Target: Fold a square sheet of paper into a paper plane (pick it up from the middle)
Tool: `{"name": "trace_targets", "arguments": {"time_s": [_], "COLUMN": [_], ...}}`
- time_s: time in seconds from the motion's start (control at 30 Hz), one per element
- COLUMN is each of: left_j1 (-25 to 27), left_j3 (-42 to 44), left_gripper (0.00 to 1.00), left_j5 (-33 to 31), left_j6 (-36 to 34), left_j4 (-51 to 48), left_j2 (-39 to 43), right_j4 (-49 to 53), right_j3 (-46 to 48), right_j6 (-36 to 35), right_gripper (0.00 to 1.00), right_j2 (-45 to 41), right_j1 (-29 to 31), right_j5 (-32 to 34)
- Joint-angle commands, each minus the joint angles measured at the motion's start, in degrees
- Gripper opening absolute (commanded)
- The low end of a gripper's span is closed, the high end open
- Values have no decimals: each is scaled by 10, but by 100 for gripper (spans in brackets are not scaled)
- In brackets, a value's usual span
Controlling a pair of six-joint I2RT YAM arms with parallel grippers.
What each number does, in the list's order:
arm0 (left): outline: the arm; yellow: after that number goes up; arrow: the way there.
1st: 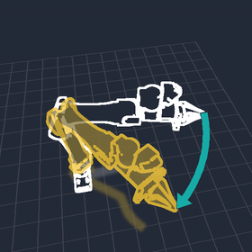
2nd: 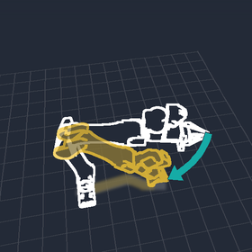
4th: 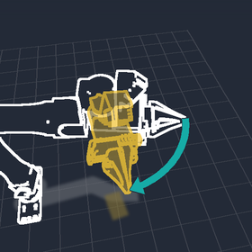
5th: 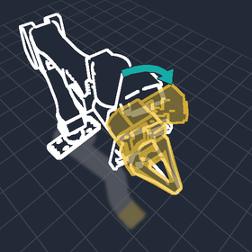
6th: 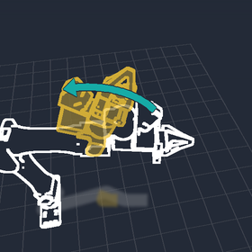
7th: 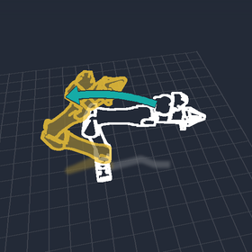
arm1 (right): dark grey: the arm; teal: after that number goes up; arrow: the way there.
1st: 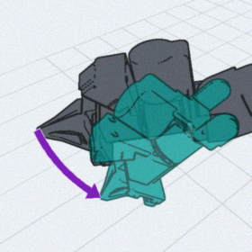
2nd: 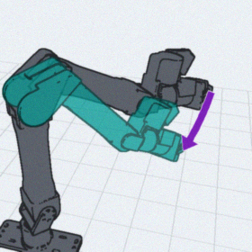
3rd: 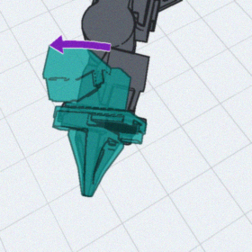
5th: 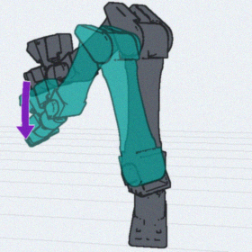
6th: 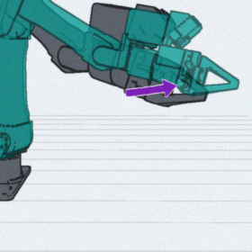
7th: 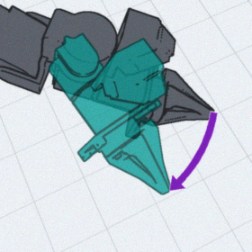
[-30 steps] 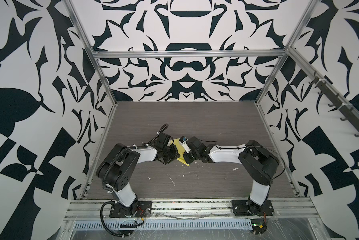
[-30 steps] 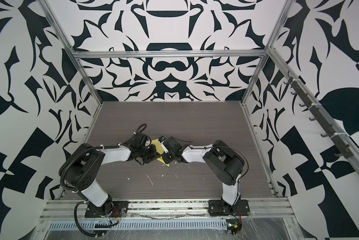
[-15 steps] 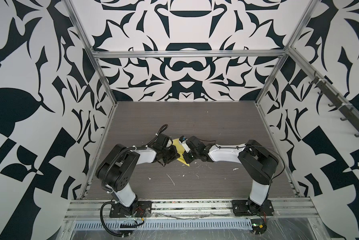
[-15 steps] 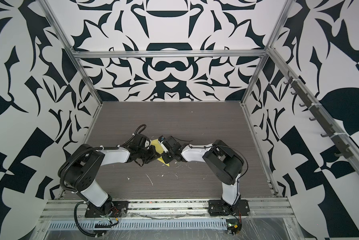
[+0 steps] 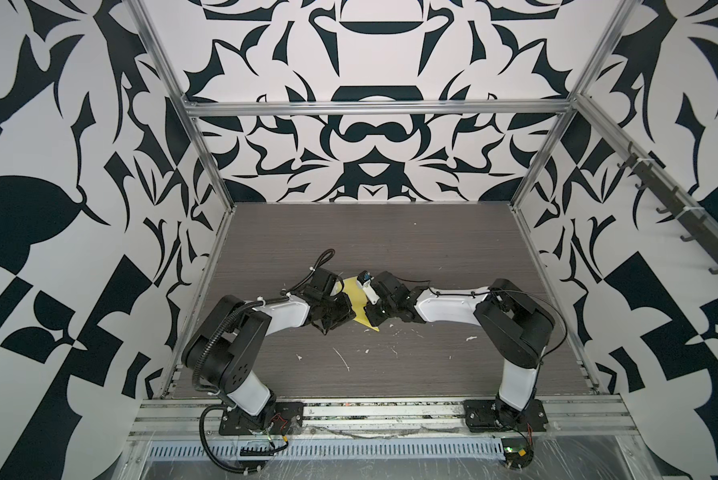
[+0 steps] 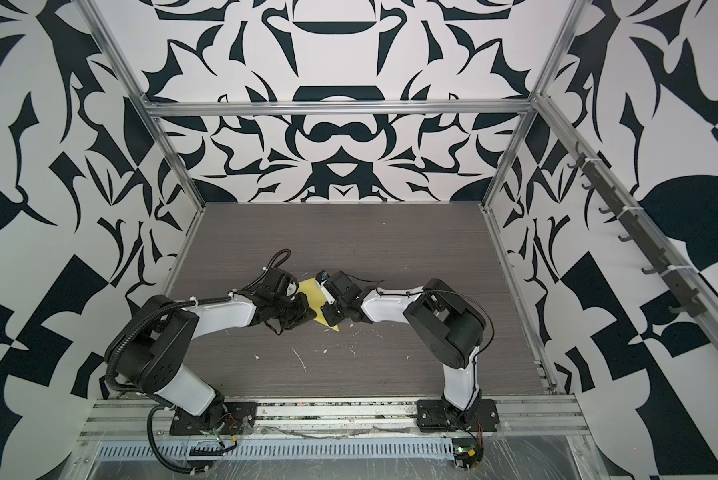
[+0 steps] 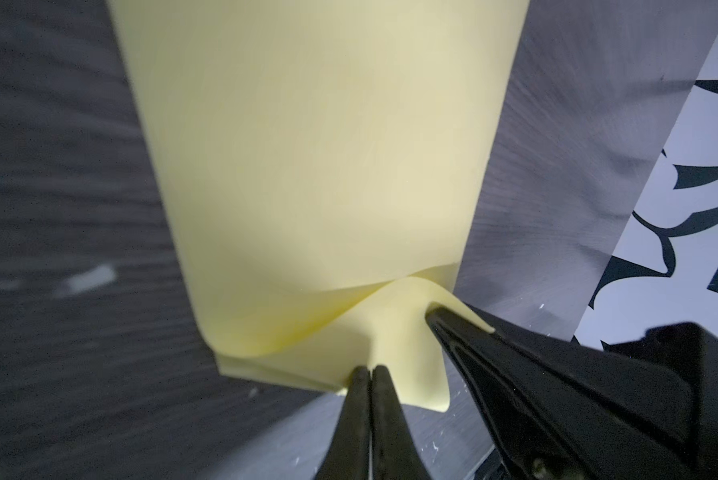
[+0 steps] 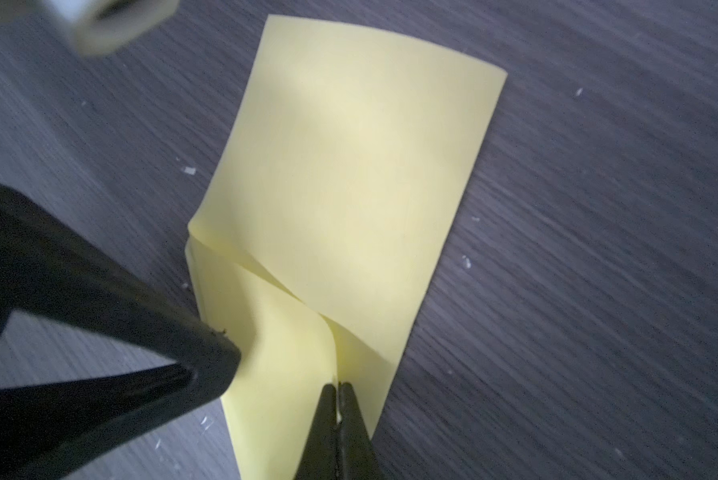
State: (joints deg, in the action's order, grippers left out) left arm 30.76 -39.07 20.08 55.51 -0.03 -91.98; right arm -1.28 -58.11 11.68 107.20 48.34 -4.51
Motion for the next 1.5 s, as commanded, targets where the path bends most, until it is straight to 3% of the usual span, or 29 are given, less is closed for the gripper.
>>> {"name": "trace_targets", "arguments": {"time_s": [0.0,0.33,0.7,0.97,1.47], "left_j1": [1,1,1,1,0], "left_j3": [-5,-17,-31,-45,-17], "left_gripper": [6,5,6,4,2], "left_j5": [-15,-25,3,-12,-46], "left_j6": [1,1,11,12,8], "left_j4": [-27,-49,0,-28,-60], "left_j2": [-6,-18,21,-24,-27], "right_j4": [37,43,44,46,58], "right_j3": [-4,-14,-15,-15,-38], "right_j6": [3,3,3,4,12], "right_gripper": [0,0,0,0,2], "right_j2": [19,22,25,26,19], "right_j1": [-2,-2,-2,-2,-2], "right_j5": [-3,-6,-7,-7,-15]}}
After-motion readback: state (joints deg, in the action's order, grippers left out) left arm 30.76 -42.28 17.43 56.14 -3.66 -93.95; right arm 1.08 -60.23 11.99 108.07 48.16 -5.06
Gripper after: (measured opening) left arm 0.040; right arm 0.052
